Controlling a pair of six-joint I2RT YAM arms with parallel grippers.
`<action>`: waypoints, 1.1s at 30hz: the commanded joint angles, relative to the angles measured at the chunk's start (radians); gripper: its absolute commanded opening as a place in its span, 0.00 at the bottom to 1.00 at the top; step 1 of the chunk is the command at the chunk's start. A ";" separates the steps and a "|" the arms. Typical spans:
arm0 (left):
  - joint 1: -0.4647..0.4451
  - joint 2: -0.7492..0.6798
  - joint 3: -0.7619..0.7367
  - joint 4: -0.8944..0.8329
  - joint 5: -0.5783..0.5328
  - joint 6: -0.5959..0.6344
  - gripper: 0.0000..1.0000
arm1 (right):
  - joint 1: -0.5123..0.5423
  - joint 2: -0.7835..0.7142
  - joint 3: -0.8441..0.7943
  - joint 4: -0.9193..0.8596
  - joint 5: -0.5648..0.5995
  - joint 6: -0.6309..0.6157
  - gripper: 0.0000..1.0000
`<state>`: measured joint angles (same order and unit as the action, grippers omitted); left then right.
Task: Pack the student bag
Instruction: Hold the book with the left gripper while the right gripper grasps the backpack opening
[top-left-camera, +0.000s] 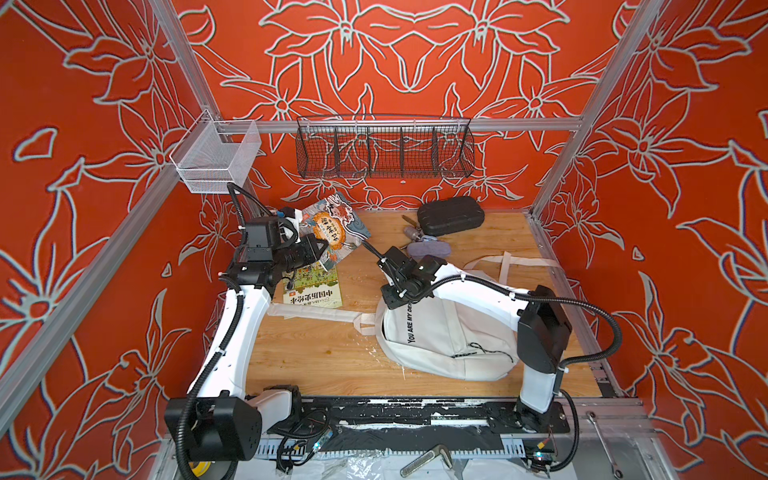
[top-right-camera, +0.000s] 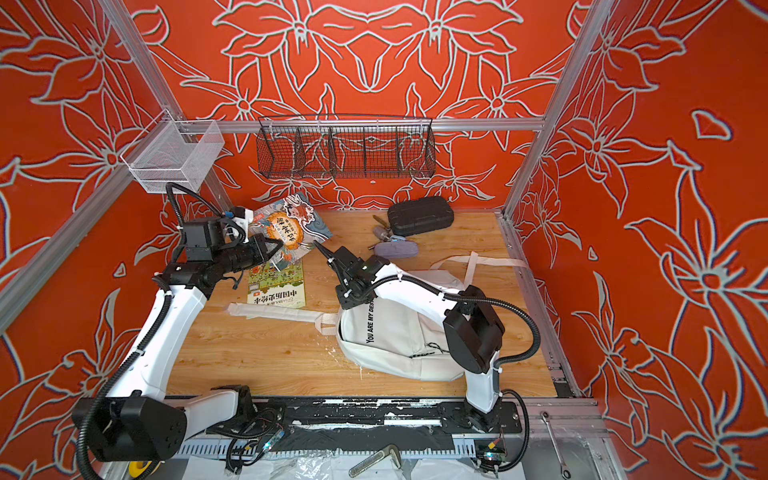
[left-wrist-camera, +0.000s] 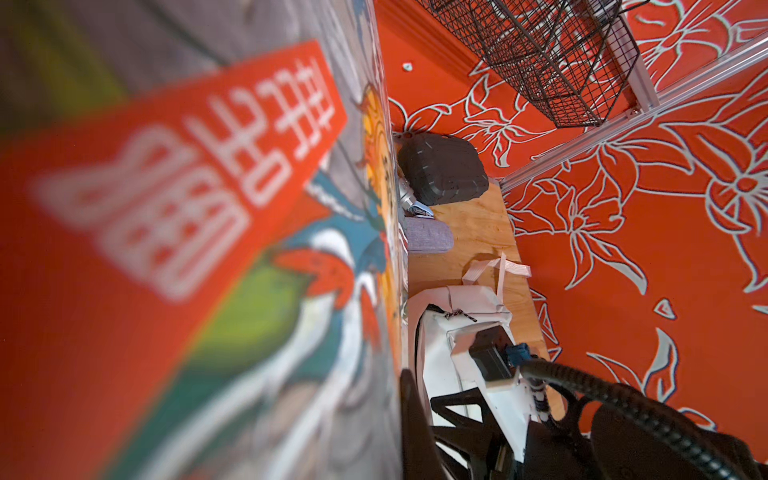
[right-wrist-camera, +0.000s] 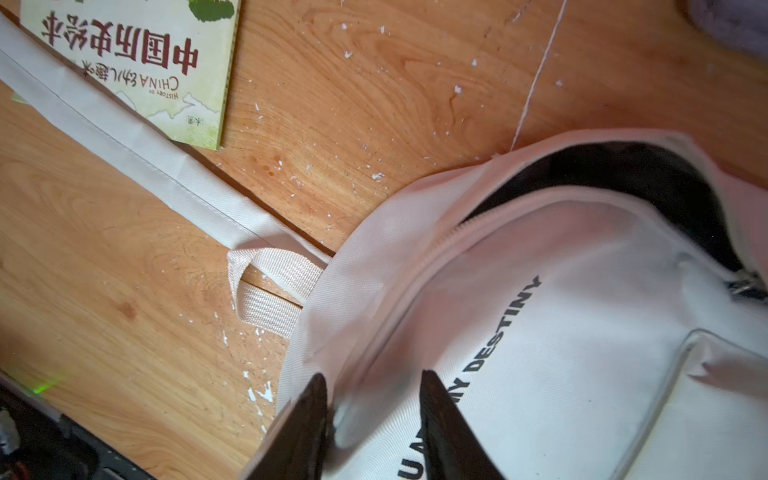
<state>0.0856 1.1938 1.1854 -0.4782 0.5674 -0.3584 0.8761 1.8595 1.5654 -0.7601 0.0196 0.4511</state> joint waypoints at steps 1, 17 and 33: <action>0.001 -0.022 0.002 0.014 0.042 0.026 0.00 | -0.001 -0.056 -0.011 -0.041 0.060 -0.002 0.33; 0.001 0.002 0.045 -0.200 0.342 0.168 0.00 | -0.084 -0.291 -0.164 0.126 -0.199 -0.154 0.01; -0.068 0.027 -0.023 -0.416 0.513 0.272 0.00 | -0.284 -0.434 -0.225 0.248 -0.510 -0.199 0.00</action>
<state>0.0315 1.2095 1.1748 -0.8356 1.0309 -0.1398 0.6147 1.4639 1.3289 -0.6094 -0.3870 0.2501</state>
